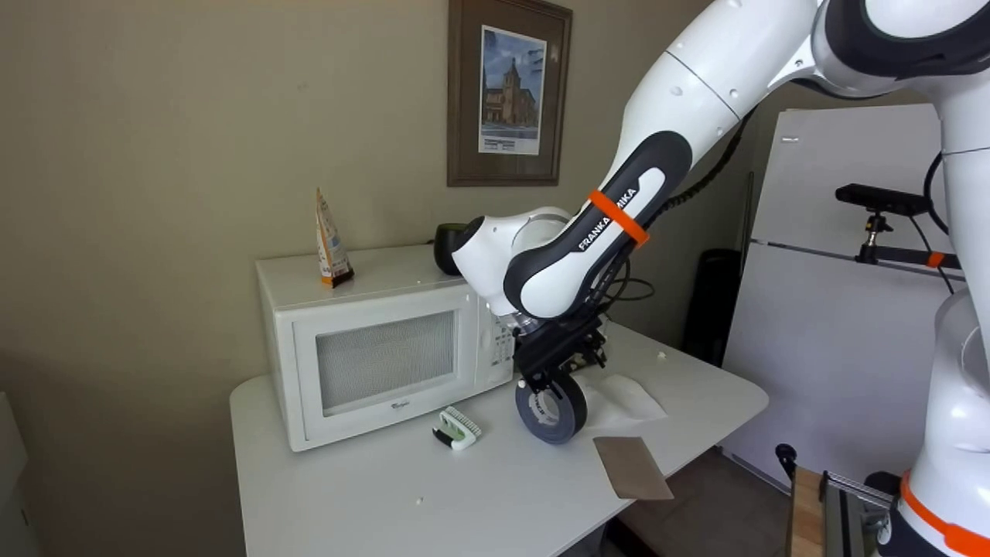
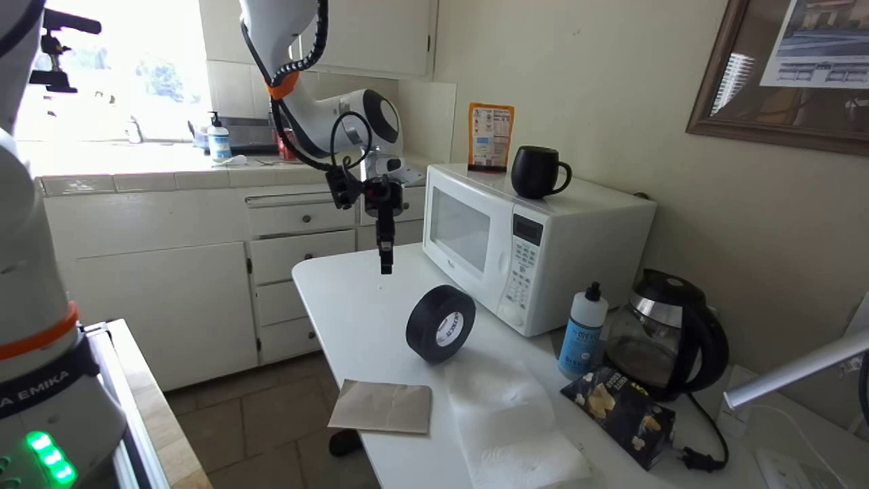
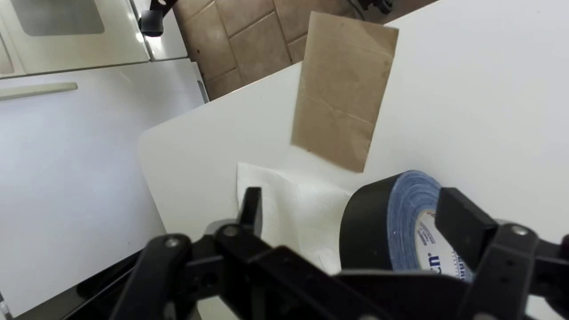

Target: Move the black masking tape to the left

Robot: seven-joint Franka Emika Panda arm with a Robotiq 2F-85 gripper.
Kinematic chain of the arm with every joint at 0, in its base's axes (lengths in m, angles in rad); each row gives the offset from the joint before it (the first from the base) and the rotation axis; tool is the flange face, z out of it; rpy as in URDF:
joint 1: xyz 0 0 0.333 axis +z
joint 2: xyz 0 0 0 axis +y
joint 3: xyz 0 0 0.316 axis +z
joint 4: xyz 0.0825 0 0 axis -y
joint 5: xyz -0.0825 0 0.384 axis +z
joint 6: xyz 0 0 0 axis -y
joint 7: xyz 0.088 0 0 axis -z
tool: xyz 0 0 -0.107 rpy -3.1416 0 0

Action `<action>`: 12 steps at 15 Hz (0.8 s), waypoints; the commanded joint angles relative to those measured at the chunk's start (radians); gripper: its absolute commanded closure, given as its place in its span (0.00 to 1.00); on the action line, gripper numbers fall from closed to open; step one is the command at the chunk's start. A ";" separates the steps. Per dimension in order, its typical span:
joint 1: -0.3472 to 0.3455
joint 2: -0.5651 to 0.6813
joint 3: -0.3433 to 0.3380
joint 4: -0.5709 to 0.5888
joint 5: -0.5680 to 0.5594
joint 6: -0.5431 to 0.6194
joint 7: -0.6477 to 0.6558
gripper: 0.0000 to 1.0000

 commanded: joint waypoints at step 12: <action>0.077 0.286 -0.049 0.184 -0.253 -0.089 0.152 0.00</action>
